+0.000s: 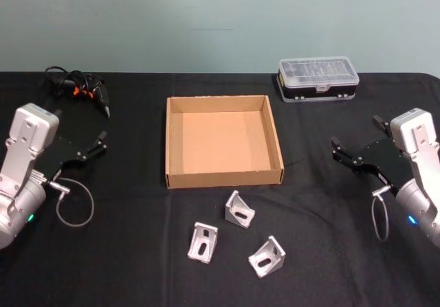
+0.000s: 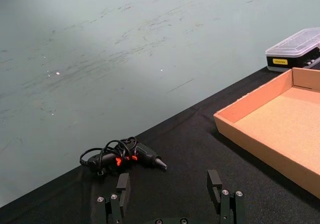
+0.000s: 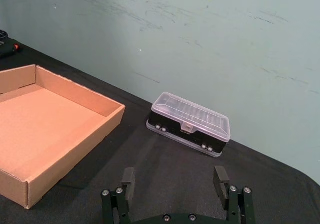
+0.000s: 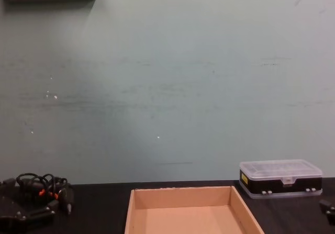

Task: Use one hand to pick up the angle iron from the table and place it into the box.

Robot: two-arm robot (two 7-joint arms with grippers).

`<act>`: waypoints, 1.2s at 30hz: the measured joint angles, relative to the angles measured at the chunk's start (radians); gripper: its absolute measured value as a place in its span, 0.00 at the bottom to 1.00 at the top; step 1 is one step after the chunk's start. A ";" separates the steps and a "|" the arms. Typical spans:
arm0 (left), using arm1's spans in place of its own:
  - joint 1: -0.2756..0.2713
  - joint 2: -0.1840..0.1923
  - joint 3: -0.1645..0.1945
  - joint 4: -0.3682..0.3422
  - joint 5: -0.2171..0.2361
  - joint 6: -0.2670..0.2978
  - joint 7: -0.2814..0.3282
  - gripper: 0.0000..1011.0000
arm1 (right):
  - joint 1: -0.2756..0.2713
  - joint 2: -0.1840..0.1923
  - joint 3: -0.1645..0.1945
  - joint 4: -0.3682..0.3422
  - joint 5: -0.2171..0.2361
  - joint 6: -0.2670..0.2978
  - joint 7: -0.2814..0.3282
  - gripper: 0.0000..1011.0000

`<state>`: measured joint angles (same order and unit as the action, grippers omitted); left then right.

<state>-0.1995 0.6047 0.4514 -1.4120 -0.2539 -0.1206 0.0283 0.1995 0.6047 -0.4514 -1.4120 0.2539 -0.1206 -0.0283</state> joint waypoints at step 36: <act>0.000 0.000 0.000 0.000 0.000 0.000 0.000 1.00 | 0.000 0.000 0.000 0.000 0.000 0.000 0.000 0.99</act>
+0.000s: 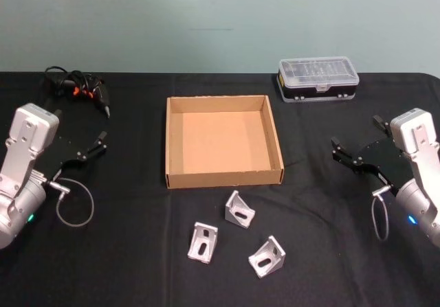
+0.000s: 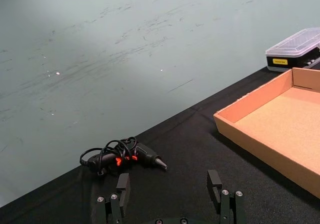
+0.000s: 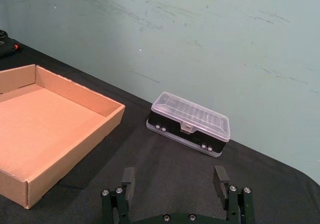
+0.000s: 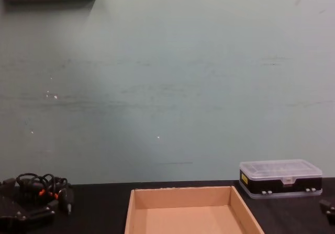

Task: Use one hand to pick up the angle iron from the table and place it into the box.

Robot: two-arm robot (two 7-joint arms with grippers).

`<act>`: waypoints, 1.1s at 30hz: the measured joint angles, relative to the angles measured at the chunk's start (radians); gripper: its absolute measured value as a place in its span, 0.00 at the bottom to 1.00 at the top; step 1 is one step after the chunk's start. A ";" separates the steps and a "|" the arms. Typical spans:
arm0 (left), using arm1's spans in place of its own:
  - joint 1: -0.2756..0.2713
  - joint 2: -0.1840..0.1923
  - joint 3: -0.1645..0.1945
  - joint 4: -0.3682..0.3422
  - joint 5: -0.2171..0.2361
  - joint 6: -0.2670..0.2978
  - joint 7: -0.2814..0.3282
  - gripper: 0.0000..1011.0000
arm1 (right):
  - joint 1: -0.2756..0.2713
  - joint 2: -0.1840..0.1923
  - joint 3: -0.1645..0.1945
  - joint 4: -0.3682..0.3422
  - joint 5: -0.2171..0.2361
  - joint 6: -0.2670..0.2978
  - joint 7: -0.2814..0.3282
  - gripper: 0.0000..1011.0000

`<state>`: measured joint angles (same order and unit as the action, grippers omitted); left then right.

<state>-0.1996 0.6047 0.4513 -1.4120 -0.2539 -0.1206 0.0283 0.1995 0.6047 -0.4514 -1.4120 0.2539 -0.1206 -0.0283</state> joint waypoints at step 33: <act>0.000 0.000 0.000 0.000 0.000 0.000 0.000 1.00 | -0.039 0.014 0.037 -0.058 0.017 0.006 0.027 0.99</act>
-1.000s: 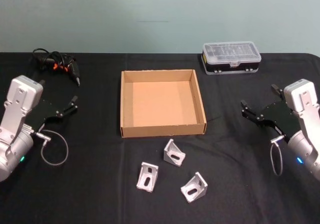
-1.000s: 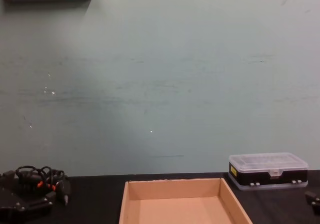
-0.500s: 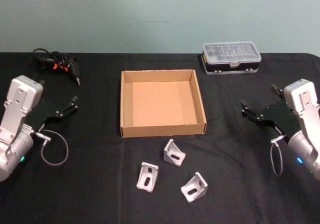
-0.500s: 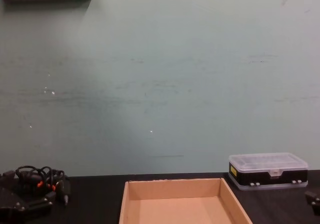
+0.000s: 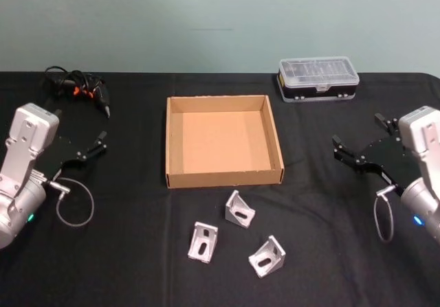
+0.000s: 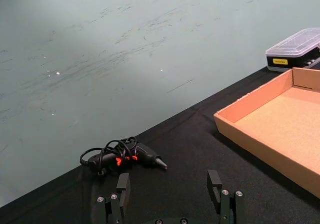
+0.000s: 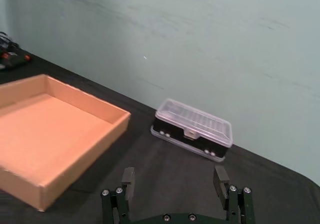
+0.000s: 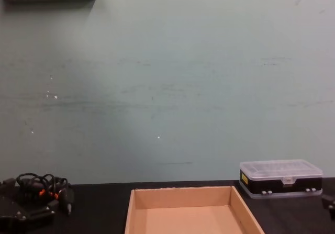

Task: Use one hand to pick up the angle iron from the table and place it into the box.

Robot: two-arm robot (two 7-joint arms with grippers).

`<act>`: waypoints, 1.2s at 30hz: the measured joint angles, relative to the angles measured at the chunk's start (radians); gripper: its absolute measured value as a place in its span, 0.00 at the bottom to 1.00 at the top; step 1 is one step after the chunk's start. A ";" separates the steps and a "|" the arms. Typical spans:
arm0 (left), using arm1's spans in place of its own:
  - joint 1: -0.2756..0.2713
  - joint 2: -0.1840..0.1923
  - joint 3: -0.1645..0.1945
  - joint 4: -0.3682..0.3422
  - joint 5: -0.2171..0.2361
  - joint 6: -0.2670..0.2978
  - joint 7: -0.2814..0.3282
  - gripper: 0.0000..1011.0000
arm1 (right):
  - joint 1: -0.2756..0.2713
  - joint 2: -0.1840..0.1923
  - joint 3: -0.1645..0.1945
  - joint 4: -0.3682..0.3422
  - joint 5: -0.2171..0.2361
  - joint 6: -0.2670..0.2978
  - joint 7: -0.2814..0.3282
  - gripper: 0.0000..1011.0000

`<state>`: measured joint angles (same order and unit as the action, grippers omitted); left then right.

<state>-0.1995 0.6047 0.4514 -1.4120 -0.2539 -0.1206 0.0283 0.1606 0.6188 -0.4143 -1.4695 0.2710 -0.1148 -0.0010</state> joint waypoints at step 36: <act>0.000 0.000 0.000 0.000 0.000 0.000 0.000 1.00 | -0.151 0.170 0.077 -0.382 0.472 0.472 0.408 0.99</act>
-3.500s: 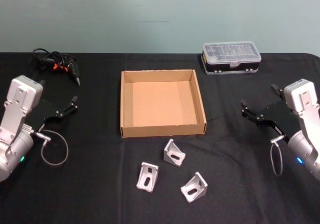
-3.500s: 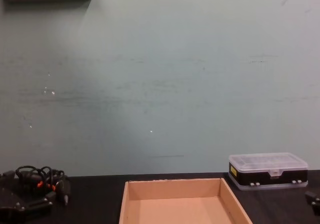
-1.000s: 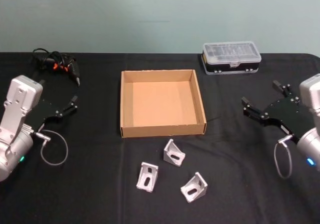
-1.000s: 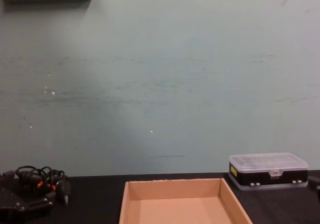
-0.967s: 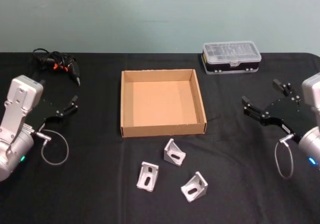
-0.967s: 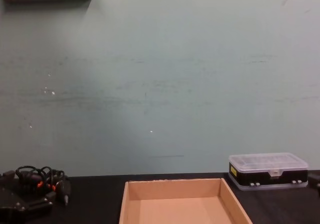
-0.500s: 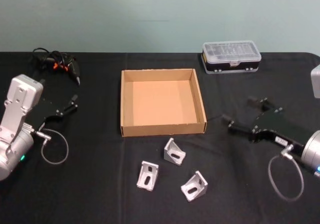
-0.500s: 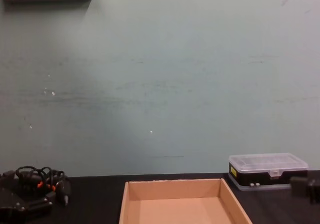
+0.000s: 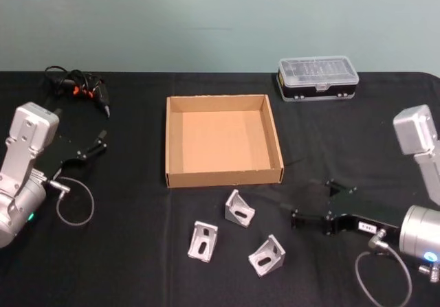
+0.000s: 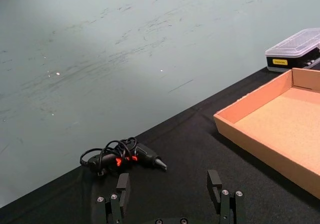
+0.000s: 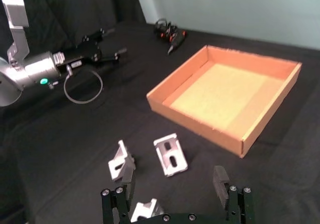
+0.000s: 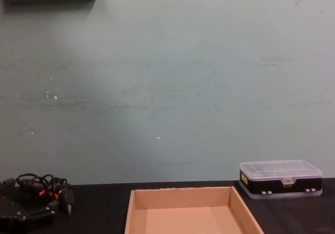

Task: Use one hand to pick up the angle iron from the table and place it into the box.

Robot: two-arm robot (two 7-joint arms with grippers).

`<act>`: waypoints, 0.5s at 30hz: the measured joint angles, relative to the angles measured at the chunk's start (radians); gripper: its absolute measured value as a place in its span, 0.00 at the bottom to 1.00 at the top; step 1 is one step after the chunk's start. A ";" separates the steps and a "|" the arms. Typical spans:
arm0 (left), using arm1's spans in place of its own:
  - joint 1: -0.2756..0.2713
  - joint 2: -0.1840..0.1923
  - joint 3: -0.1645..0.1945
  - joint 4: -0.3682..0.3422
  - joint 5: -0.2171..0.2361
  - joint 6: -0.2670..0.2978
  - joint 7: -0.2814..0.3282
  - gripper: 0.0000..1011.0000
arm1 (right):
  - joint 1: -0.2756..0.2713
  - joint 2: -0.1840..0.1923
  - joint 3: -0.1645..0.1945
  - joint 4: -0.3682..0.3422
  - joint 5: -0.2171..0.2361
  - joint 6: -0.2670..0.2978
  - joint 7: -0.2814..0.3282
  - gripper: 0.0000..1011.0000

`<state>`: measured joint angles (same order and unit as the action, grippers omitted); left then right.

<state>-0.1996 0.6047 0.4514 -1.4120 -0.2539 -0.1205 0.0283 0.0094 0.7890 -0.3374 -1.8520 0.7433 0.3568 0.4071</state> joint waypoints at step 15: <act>0.000 0.000 0.000 0.000 0.000 0.000 0.000 1.00 | 0.065 0.016 -0.123 0.028 0.019 0.123 0.000 0.99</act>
<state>-0.1996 0.6047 0.4515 -1.4120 -0.2539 -0.1205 0.0283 0.0741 0.8048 -0.4606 -1.8237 0.7621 0.4794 0.4073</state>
